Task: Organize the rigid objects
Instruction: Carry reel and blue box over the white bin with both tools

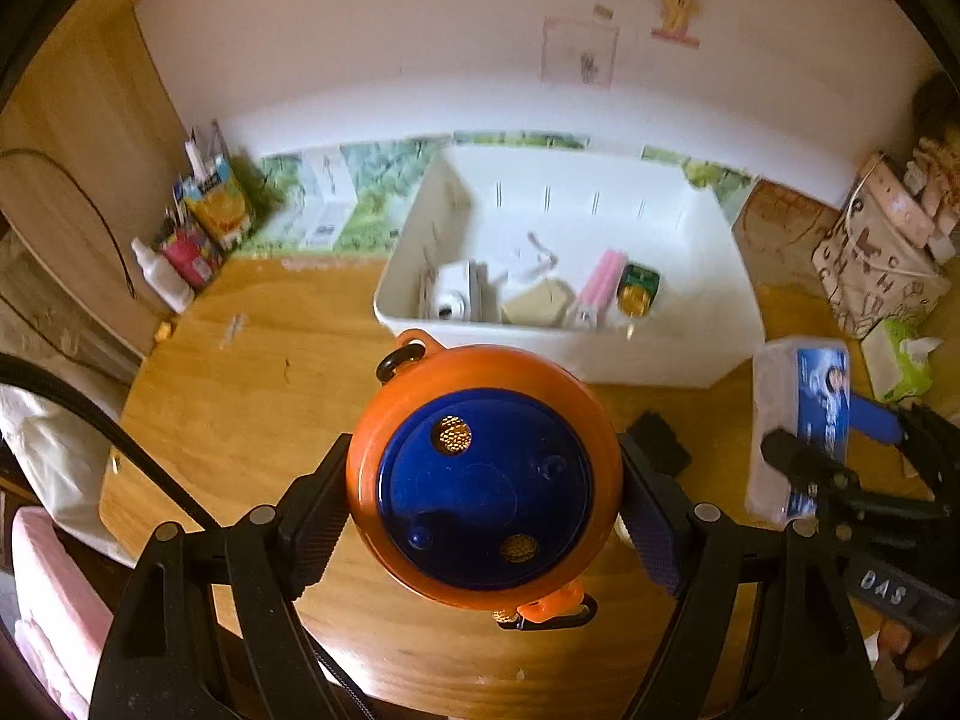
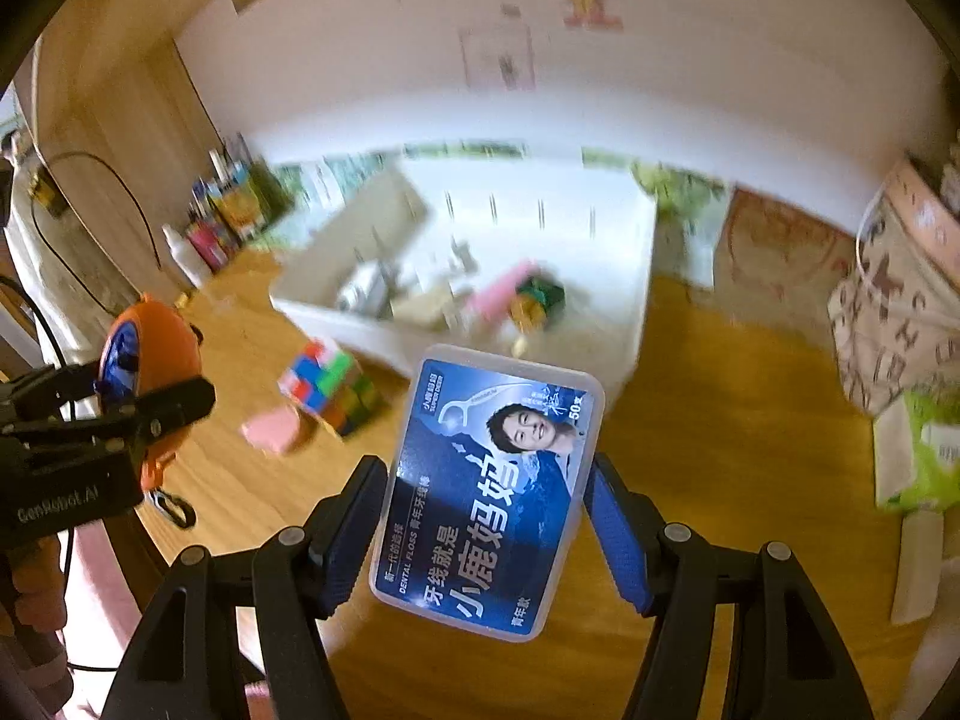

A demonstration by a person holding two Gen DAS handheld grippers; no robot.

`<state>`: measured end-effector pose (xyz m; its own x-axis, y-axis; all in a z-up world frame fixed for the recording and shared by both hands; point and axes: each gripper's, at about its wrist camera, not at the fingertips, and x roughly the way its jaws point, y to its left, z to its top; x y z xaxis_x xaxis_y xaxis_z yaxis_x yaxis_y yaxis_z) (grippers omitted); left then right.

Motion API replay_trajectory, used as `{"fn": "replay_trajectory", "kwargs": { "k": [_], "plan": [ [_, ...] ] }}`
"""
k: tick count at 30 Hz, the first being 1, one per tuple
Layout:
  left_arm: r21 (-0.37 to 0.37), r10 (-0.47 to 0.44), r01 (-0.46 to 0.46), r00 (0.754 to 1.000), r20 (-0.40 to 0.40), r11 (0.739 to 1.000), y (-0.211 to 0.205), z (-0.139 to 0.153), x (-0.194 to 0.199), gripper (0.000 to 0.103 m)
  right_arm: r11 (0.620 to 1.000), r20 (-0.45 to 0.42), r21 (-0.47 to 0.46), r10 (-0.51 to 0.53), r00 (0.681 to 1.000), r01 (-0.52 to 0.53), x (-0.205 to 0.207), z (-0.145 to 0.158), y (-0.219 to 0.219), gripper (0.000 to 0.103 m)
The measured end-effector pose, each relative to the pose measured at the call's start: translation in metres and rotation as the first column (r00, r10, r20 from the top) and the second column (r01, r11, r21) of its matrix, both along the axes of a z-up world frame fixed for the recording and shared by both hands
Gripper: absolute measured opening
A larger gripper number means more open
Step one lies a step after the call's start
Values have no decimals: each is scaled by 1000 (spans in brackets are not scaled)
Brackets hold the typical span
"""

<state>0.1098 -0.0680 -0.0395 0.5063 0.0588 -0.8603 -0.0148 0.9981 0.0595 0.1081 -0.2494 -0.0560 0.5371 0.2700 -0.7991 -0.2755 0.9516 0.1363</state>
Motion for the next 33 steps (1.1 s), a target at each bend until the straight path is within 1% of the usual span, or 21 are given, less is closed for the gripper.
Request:
{"fn": "replay_trajectory", "kwargs": {
  "k": [3,8,11,14,16,19,23,28,33],
  "plan": [
    [13,-16,16,999,34,1000,3,16,5,83,1000,63,16,-13,998,12,9,18,2,68],
    [42,-46,42,994,100,998,7,38,18,83,998,136,38,-47,990,42,27,42,5,68],
    [42,-57,52,991,121,998,10,46,30,83,997,166,38,-71,984,66,42,51,6,68],
    [29,-69,65,988,138,997,13,50,43,83,995,195,15,-95,976,94,55,53,8,68],
    [12,-78,77,986,148,997,16,51,54,83,993,199,14,-119,973,118,66,51,9,68],
    [-17,-105,108,984,146,994,19,49,75,83,988,196,22,-153,969,152,81,46,9,68],
    [-50,-156,163,980,123,985,20,42,98,83,981,202,14,-190,961,191,99,36,12,68],
    [-56,-211,219,970,123,974,13,24,121,83,980,229,-14,-189,955,197,117,22,18,68],
    [-87,-254,264,961,114,961,7,5,137,83,978,212,-14,-199,957,207,134,8,20,68]
  ]
}}
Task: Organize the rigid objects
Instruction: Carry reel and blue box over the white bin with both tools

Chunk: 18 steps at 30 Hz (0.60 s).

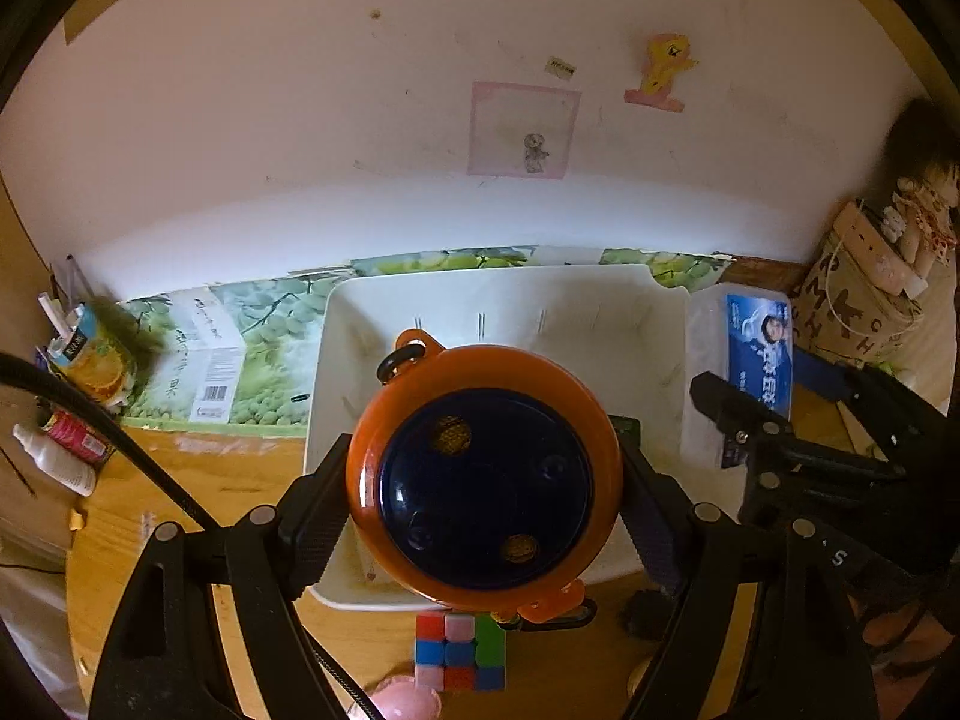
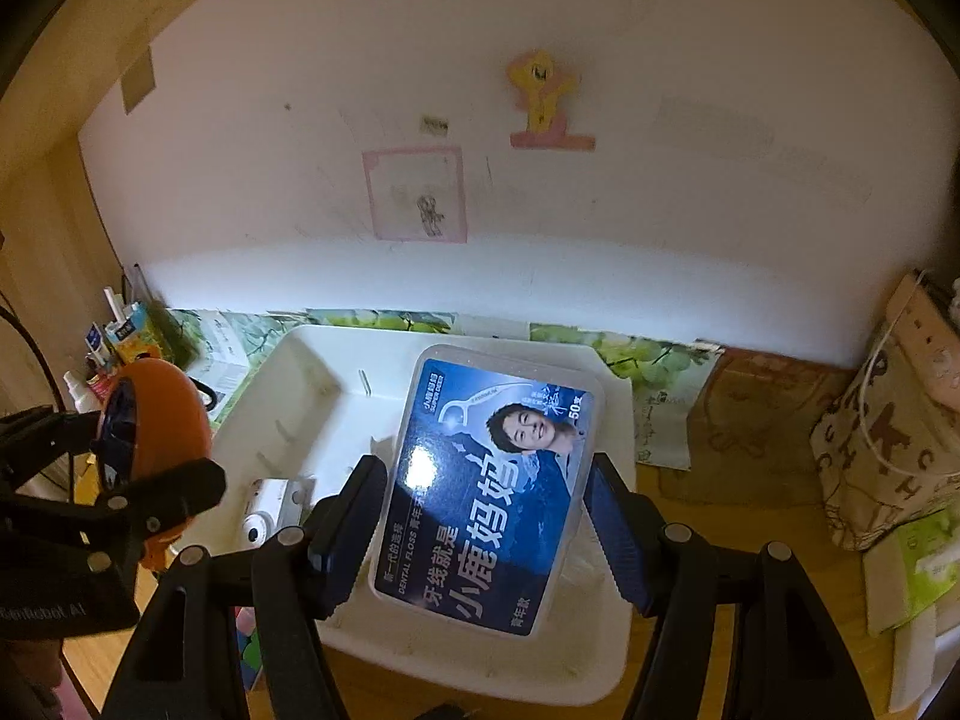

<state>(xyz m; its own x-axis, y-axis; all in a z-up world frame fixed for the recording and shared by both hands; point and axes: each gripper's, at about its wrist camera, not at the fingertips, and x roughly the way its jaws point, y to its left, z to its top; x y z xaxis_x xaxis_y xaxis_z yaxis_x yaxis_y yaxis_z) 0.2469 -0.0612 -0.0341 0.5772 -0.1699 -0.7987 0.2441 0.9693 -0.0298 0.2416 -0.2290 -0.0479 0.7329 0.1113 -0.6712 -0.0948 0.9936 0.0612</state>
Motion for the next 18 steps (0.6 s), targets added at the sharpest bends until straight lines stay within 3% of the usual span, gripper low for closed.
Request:
{"fn": "replay_trajectory", "kwargs": {
  "k": [9,18],
  "plan": [
    [-5,19,-19,999,-29,1000,-1,-25,20,83,1000,-91,4,-27,995,28,23,-27,1,68],
    [13,66,-65,996,-58,998,5,-33,28,84,999,-120,-9,-48,992,47,23,-30,-4,69]
  ]
}}
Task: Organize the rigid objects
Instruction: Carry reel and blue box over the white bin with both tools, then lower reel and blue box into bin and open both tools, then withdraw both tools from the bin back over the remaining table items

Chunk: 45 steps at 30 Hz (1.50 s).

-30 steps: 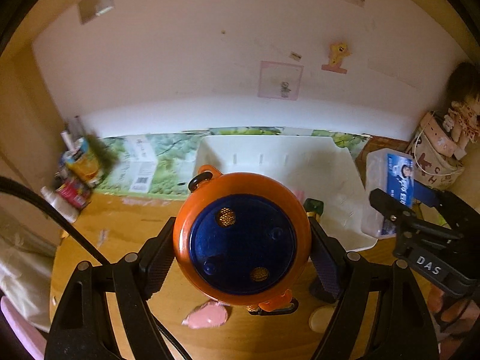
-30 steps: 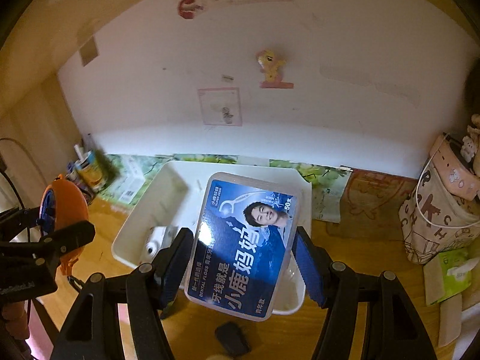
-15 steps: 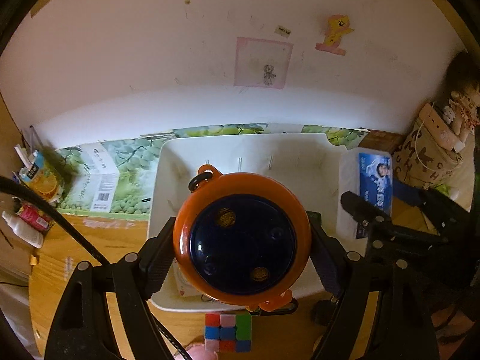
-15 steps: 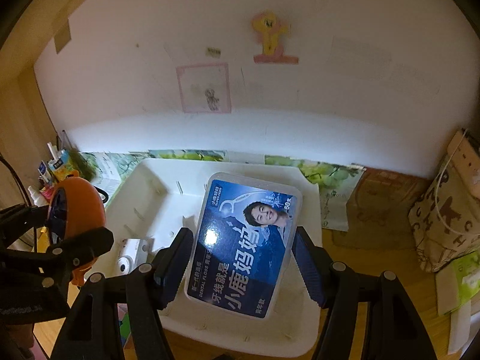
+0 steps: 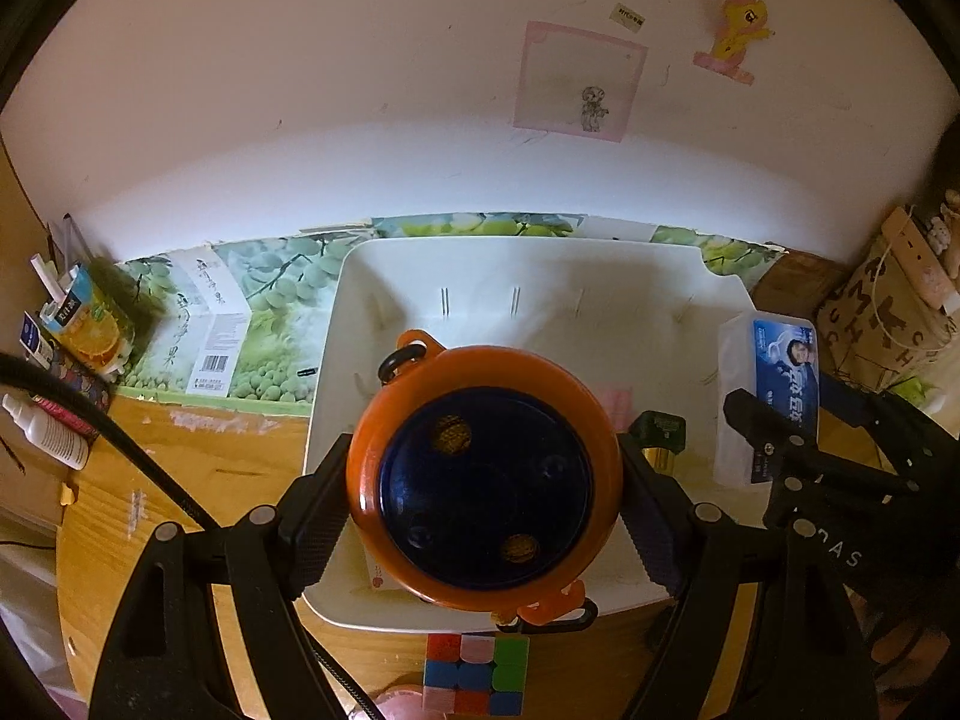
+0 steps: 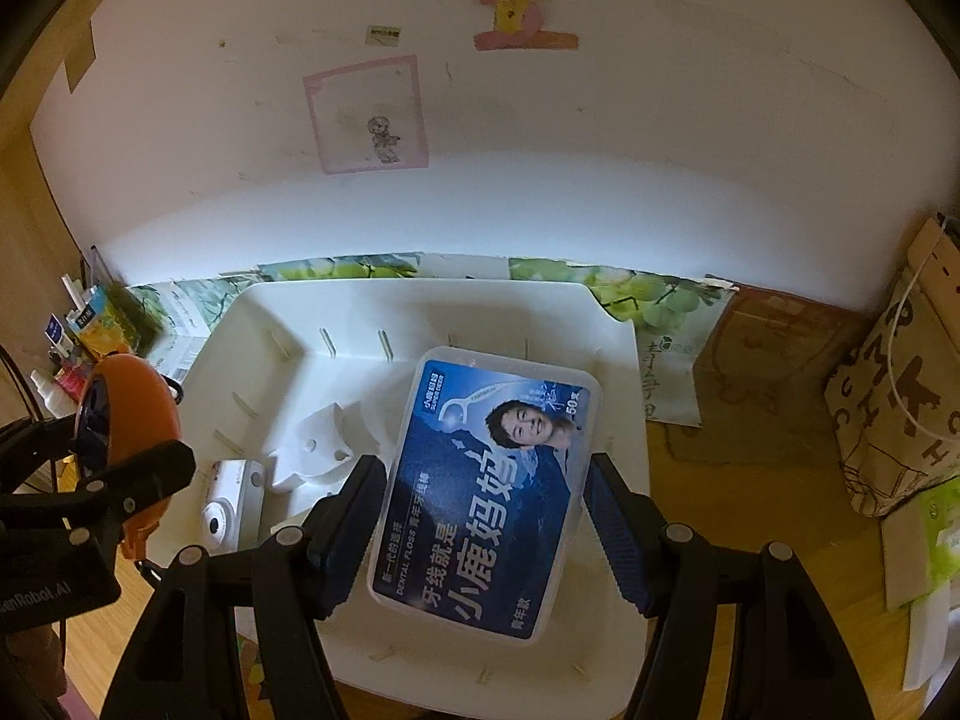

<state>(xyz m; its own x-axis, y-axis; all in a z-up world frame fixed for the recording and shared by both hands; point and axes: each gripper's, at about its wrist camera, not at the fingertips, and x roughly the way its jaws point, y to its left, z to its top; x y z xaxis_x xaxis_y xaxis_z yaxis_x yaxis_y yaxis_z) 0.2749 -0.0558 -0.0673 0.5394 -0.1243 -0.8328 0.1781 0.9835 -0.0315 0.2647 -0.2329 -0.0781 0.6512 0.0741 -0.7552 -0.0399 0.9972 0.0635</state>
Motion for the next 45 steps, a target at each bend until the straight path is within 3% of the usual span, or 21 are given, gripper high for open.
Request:
{"fn": "replay_trajectory", "kwargs": {
  "k": [7,12,28,35,45],
  "plan": [
    [3,7,-7,999,-34,1000,-3,-1,-1,86,999,33,-42,-13,999,14,-6,11,-1,79],
    [26,-12,10,996,87,1000,-8,23,-13,88,999,45,-34,-27,999,28,-15,21,-5,80],
    [72,-13,-6,967,253,997,0,70,-88,88,1000,134,-20,13,991,-10,-80,65,-5,80],
    [84,45,-71,960,277,994,10,72,-126,88,995,113,-39,93,989,-89,-122,54,-2,80],
    [103,160,-185,964,214,977,24,48,-175,88,981,21,-2,193,981,-193,-174,14,8,80]
  ]
}}
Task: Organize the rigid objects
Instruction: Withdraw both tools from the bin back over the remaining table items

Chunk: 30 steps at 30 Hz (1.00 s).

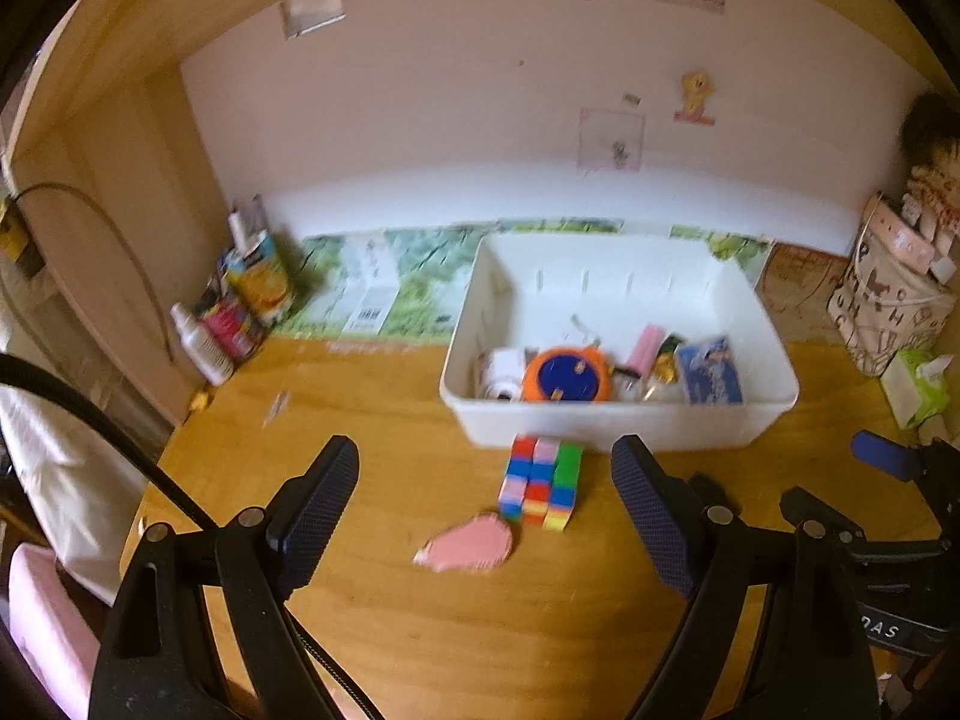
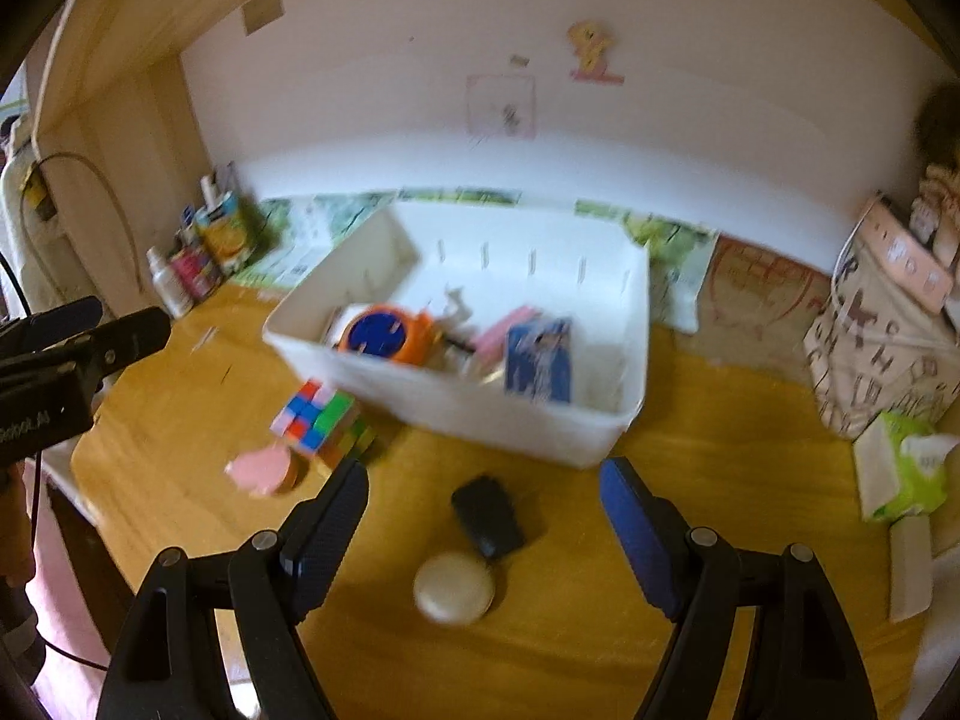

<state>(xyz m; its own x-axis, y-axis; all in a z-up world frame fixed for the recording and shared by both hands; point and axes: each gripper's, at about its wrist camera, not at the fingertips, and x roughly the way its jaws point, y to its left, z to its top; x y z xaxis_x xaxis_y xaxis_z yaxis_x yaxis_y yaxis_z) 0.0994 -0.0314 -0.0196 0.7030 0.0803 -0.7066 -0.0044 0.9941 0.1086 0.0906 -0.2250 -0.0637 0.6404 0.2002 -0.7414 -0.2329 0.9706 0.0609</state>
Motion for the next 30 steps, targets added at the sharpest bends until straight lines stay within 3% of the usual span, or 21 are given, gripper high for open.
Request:
{"fn": "replay_trajectory", "kwargs": {
  "k": [9,16,24,30],
  "plan": [
    [36,57,-55,996,-72,998,17,-26,-24,88,998,-108,50,29,994,-24,-24,-30,3,80],
    [60,31,-23,990,-138,998,28,-47,-23,88,998,-174,53,-5,985,15,-27,-50,3,80],
    [78,-69,89,969,-236,993,33,-70,-9,88,990,-244,85,-93,965,117,-30,-73,4,80],
    [88,-160,199,929,-332,976,35,-91,6,88,972,-286,86,-188,940,220,-28,-90,11,80]
  ]
}}
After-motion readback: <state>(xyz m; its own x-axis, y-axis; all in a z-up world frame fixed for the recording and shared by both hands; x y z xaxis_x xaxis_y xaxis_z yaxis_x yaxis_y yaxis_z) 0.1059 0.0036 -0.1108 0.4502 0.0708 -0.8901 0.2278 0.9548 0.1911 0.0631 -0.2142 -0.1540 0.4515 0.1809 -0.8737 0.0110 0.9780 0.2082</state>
